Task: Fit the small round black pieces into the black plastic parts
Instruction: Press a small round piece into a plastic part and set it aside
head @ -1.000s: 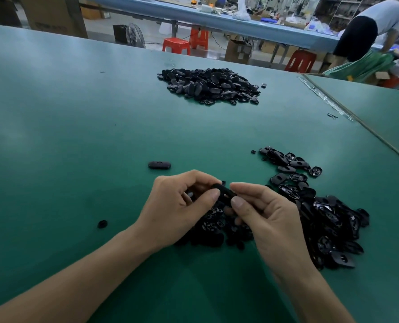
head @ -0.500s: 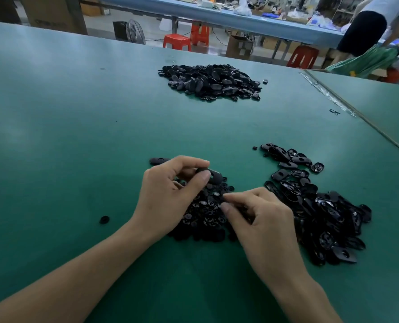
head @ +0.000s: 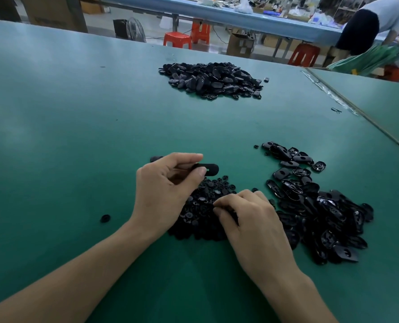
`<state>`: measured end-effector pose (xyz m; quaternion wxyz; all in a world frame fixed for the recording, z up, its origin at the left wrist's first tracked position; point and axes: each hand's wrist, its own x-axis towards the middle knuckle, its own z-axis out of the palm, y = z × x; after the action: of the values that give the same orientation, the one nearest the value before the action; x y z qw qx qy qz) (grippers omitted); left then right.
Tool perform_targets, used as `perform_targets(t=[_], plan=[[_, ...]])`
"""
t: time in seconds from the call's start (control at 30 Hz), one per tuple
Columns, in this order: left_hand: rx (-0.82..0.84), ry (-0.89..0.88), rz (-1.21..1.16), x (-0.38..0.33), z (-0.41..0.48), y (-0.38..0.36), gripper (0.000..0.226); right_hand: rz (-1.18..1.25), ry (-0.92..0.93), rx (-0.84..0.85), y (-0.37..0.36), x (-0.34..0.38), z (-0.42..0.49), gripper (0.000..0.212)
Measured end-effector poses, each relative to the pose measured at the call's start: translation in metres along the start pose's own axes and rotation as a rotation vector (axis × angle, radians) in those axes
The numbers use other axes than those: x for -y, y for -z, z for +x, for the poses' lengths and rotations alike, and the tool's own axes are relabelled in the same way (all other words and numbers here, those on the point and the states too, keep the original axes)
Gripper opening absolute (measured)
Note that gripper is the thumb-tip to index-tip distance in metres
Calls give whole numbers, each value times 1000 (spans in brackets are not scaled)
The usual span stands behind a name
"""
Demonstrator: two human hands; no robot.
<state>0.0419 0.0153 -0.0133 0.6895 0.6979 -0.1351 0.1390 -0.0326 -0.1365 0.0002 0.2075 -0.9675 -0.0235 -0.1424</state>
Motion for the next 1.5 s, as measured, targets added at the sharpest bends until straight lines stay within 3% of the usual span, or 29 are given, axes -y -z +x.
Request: perform_targets(t=[0.17,0.4,0.57,0.87,1.1,1.33,1.5], plan=[[-10,30,9,2,2,0,17,24,-53,3,-1,-1,1,26],[-42,54,-11,1,3,1,25,79,-80,9,-2,2,0,11],[-48,33,10,-2,1,0,20,116,-87,-49,-2,3,1,29],[-40,-38,96,-11,-12,-9,28,219,-18,-213,4,-6,-3,14],[-23,-95,152,-16,-17,-12,35,418,-14,-364,9,-3,-3,15],[20,-131,172,-14,-17,-11,27,718,-155,-297,6,-4,-3,28],[107,-83,93,-13,-17,-12,27,795,-174,-274,6,-6,-1,19]])
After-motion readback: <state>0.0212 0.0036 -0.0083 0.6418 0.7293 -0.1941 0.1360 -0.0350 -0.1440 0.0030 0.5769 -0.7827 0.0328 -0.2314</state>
